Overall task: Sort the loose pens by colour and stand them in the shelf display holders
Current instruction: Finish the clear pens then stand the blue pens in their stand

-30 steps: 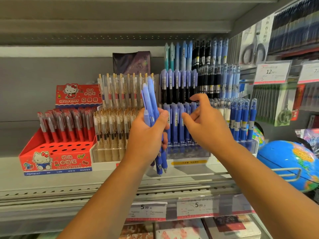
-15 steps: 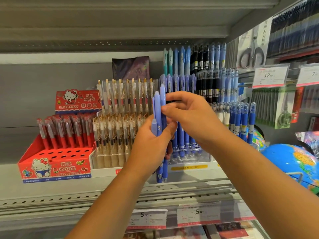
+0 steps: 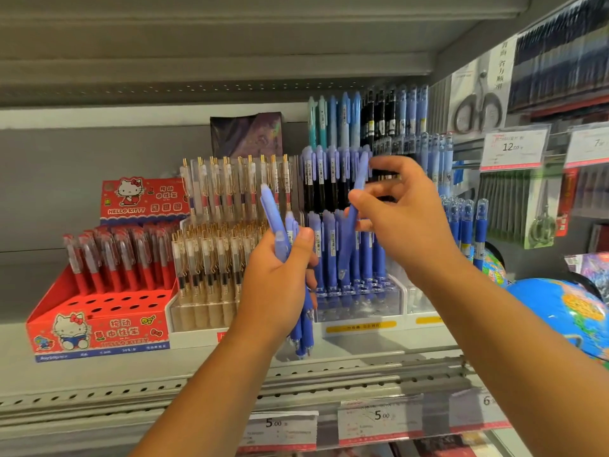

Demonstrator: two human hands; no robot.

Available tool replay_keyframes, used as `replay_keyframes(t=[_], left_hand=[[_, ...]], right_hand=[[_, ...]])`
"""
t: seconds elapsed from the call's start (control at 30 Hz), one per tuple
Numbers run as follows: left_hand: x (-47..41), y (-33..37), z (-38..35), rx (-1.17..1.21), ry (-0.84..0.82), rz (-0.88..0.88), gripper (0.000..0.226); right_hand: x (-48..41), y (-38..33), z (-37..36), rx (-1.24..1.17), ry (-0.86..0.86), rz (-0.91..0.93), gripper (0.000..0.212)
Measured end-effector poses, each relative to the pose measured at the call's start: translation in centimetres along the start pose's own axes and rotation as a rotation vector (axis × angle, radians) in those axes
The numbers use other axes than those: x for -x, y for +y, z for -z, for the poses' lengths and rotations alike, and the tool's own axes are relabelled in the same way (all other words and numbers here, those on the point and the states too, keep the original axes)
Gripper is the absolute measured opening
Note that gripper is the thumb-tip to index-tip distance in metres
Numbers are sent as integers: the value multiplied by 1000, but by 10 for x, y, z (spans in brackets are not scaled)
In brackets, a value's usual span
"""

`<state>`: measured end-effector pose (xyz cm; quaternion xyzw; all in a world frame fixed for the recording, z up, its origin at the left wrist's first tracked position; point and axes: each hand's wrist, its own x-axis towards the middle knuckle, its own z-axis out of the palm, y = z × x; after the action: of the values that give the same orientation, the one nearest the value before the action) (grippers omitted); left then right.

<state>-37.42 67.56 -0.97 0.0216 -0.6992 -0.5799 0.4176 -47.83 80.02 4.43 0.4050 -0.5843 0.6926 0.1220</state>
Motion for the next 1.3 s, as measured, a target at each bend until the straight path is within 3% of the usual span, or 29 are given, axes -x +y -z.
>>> replay_keyframes(t=[0.23, 0.63, 0.77, 0.97, 1.3], left_hand=[[3, 4, -1, 5, -10, -2, 24], [2, 2, -4, 7, -15, -20, 20], [1, 1, -4, -1, -12, -27, 22], [1, 2, -5, 10, -37, -50, 9], [2, 2, -6, 18, -47, -107, 13]], right_hand=[[1, 27, 10, 406, 66, 202, 43], [7, 41, 10, 555, -67, 131, 47], [8, 48, 10, 634, -130, 87, 39], [11, 46, 10, 690, -193, 86, 40], [16, 39, 12, 765, -203, 96, 44]])
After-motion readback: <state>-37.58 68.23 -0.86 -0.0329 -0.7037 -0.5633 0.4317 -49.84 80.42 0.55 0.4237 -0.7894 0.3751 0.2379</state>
